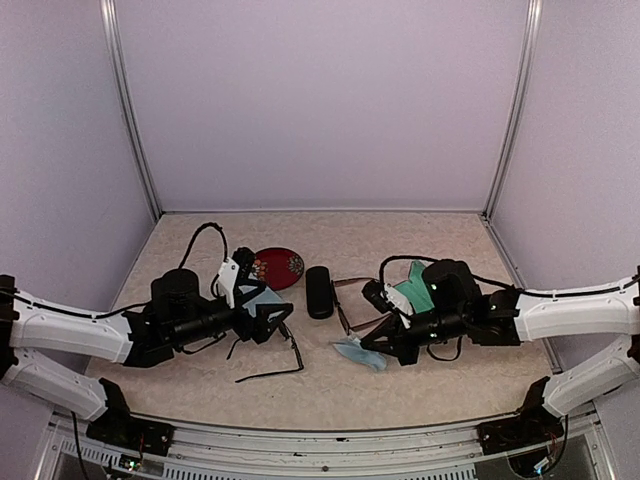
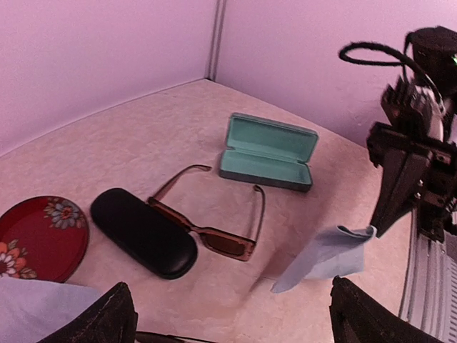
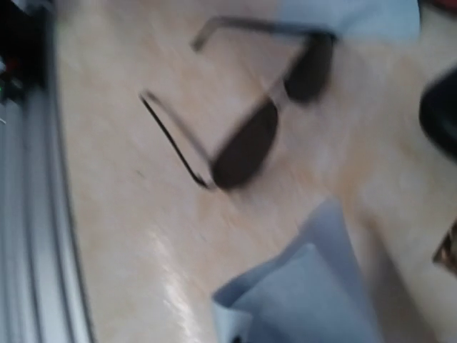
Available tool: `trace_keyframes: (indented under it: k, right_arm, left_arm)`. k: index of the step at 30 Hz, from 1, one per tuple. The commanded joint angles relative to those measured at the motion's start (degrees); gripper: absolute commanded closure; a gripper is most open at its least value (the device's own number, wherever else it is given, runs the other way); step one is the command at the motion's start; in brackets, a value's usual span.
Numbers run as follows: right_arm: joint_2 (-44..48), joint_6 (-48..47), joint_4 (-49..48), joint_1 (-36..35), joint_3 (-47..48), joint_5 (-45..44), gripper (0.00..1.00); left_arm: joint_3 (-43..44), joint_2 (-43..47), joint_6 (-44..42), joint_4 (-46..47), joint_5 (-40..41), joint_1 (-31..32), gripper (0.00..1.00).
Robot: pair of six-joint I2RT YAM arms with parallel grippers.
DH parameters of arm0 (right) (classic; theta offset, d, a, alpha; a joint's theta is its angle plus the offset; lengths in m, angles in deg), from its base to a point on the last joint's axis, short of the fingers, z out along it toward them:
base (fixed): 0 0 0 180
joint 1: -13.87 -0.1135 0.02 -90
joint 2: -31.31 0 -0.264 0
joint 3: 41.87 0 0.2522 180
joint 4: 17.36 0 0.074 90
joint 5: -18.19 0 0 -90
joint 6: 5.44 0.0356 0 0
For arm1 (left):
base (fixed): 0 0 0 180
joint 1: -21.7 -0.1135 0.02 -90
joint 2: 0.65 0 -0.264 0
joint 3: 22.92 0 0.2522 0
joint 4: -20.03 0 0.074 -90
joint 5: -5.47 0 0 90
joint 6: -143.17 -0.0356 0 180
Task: Organize the sunglasses
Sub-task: Pick up the glasses cleaning cloth from the center of the board, then place the glasses cleaning cloth at the center of the board.
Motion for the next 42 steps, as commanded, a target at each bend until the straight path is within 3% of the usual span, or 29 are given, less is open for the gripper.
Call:
trace_keyframes:
  k: [1, 10, 16, 22, 29, 42]
  right_arm:
    - [3.3, -1.0, -3.5, 1.7, -1.8, 7.8, 1.00]
    - [5.2, -0.1, -1.2, 2.5, 0.4, 6.3, 1.00]
    - [5.9, 2.3, -1.3, 2.8, 0.1, 4.1, 1.00]
    - [7.1, 4.9, -0.6, 3.9, 0.6, -0.1, 1.00]
    - [7.1, 8.1, -0.7, 4.3, 2.3, -2.4, 1.00]
    - [8.7, 10.5, -1.6, 4.4, 2.9, -5.9, 1.00]
  left_arm:
    - [2.5, -4.8, -5.1, 5.8, -11.8, 4.0, 0.09]
    - [11.3, -17.4, -7.0, 6.6, -14.1, 10.0, 0.12]
    - [14.7, -21.2, -5.7, 6.6, -15.1, 11.7, 0.18]
    - [12.0, -19.1, -1.0, 8.2, -10.3, 11.8, 0.16]
    - [11.6, -20.8, 3.3, 8.6, 1.4, 15.2, 0.18]
    - [16.5, -28.0, 4.5, 6.9, 5.8, 16.5, 0.32]
